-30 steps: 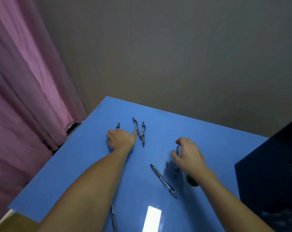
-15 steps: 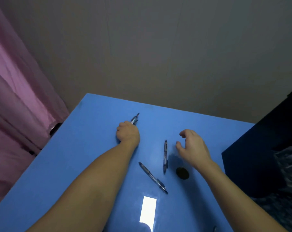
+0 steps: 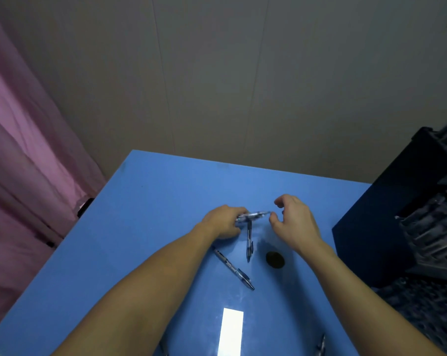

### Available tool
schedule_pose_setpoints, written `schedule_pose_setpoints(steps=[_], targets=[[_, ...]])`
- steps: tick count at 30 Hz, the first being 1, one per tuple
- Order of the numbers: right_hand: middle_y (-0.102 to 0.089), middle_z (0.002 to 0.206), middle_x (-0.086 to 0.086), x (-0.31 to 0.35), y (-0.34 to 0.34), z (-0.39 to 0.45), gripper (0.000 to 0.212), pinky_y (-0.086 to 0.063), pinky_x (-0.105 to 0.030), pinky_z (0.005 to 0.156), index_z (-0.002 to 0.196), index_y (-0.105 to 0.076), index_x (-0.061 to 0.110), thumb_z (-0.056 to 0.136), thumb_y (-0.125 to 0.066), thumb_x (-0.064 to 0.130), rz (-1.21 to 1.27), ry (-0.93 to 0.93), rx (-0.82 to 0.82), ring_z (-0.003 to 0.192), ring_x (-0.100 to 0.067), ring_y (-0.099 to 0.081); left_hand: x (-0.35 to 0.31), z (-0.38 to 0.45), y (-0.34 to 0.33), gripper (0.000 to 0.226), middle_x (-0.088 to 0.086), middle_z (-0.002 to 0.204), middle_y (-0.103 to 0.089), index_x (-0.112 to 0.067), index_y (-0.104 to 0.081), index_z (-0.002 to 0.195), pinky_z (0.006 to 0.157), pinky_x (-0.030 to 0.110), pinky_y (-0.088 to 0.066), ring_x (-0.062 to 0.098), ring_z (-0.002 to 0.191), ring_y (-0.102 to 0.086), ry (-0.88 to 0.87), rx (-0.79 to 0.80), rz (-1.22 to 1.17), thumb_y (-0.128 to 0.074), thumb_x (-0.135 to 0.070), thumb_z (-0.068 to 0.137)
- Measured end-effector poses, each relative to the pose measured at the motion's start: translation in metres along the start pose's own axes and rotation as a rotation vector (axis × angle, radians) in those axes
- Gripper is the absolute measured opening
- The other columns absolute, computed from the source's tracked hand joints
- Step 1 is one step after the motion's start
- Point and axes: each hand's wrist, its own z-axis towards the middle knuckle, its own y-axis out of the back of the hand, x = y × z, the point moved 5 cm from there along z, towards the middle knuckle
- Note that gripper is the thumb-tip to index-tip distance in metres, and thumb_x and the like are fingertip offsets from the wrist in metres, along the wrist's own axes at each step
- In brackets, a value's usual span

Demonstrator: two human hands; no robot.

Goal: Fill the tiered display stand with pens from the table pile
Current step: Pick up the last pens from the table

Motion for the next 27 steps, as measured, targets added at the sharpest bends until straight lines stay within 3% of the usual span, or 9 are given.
schedule_pose_setpoints(steps=[3,7,12,15,19,27], targets=[[-0.060,0.132,-0.004,-0.003,0.005,-0.006,0.037,-0.052,-0.037,0.090,0.132,-0.056,0.013,0.098,-0.060,0.027,-0.001,-0.015,-0.014,0.111,-0.023,-0.061,-0.021,0.000,-0.005,0.038,-0.005,0.091,-0.064,-0.037,-0.063,0.116,0.070,0.036,-0.049,0.023,0.089,-0.059,-0.144,0.082,0.113,-0.059,-0.015,0.084],[-0.060,0.131,-0.004,-0.011,0.011,-0.014,0.037,-0.052,-0.038,0.090,0.131,-0.056,0.013,0.097,-0.060,0.027,-0.001,-0.026,-0.033,0.111,-0.023,-0.061,-0.039,0.001,-0.003,0.014,-0.005,0.084,-0.055,-0.027,-0.060,0.099,0.065,0.033,-0.038,0.026,0.087,-0.059,-0.255,0.059,0.326,-0.063,-0.022,0.086],[-0.061,0.132,-0.004,-0.022,0.017,-0.025,0.036,-0.052,-0.039,0.093,0.132,-0.057,0.012,0.098,-0.059,0.025,0.003,-0.040,-0.039,0.112,-0.023,-0.062,-0.035,-0.002,-0.005,0.023,0.005,0.086,-0.058,-0.014,-0.065,0.096,0.061,0.033,-0.040,0.028,0.074,-0.053,-0.223,0.097,0.517,-0.068,-0.030,0.080],[-0.061,0.132,-0.005,-0.024,0.019,-0.030,0.037,-0.052,-0.038,0.093,0.133,-0.057,0.011,0.098,-0.059,0.025,0.005,-0.042,-0.040,0.113,-0.023,-0.062,-0.027,-0.011,-0.006,0.027,0.012,0.095,-0.065,-0.009,-0.067,0.093,0.062,0.032,-0.042,0.029,0.074,-0.053,-0.190,0.079,0.522,-0.064,-0.033,0.082],[-0.061,0.132,-0.004,-0.024,0.017,-0.036,0.037,-0.052,-0.039,0.093,0.132,-0.056,0.012,0.098,-0.058,0.025,0.014,-0.047,-0.044,0.112,-0.023,-0.062,-0.013,-0.027,-0.001,0.021,0.009,0.090,-0.067,-0.014,-0.059,0.088,0.063,0.033,-0.041,0.031,0.080,-0.059,-0.213,0.026,0.444,-0.058,-0.034,0.084],[-0.062,0.132,-0.005,-0.008,0.009,-0.050,0.036,-0.053,-0.038,0.090,0.133,-0.056,0.011,0.100,-0.055,0.026,0.054,-0.015,-0.053,0.109,-0.023,-0.063,0.004,-0.067,-0.016,0.018,0.010,0.100,-0.064,-0.014,-0.046,0.102,0.076,0.042,-0.049,0.032,0.086,-0.058,-0.172,0.202,0.327,-0.057,-0.022,0.091]])
